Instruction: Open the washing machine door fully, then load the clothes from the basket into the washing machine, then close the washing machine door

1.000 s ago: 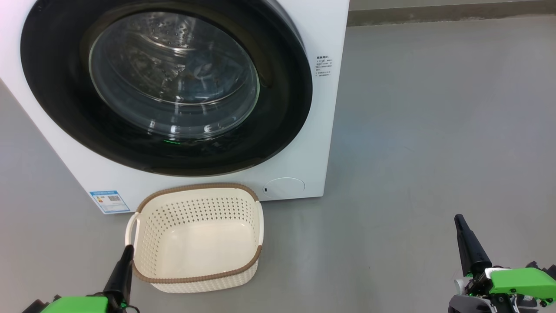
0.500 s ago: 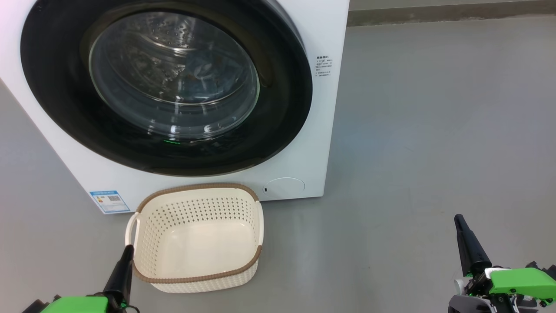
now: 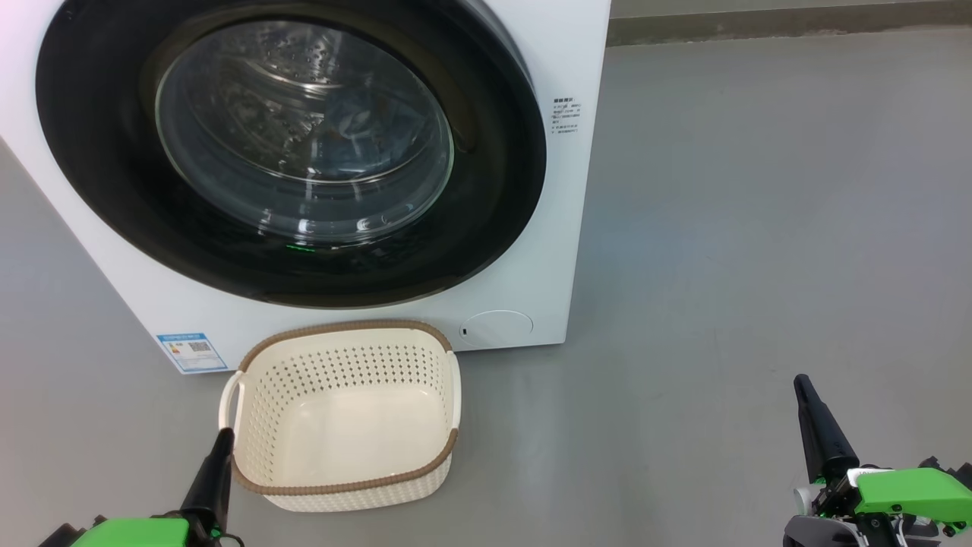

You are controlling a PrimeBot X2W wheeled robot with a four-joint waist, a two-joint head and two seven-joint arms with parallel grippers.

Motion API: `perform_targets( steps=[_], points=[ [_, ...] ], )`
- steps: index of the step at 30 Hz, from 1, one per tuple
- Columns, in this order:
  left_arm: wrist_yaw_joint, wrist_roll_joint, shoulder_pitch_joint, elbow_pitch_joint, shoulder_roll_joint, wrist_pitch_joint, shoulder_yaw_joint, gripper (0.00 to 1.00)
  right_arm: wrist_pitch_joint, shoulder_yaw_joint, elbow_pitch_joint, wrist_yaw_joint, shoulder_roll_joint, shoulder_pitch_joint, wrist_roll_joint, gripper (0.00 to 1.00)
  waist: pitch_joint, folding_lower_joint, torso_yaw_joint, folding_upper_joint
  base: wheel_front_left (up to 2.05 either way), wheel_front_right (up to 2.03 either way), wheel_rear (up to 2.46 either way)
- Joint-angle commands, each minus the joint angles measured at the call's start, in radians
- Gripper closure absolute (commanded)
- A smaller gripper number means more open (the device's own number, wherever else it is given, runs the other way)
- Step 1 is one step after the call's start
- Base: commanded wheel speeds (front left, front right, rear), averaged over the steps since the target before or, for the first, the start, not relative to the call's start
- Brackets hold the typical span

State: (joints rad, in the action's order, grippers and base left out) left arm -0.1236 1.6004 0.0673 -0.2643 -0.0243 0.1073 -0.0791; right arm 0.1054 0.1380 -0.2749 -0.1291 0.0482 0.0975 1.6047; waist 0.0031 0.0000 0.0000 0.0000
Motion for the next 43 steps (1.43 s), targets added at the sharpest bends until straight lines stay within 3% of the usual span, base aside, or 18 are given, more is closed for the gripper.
perform_targets(
  steps=[1, 43],
  points=[
    [-0.007, 0.008, 0.041, 0.019, -0.026, 0.006, -0.034, 1.00, 0.008, -0.024, 0.030, -0.002, 0.003, 0.010, 0.004, 1.00, 0.000, 0.0000, 0.000, 0.0000, 0.00, 0.00, 0.00],
    [-0.007, 0.008, 0.041, 0.019, -0.026, 0.006, -0.034, 1.00, 0.008, -0.023, 0.030, -0.002, 0.002, 0.011, 0.003, 1.00, 0.000, 0.0000, 0.000, 0.0000, 0.00, 0.00, 0.00]
  ],
)
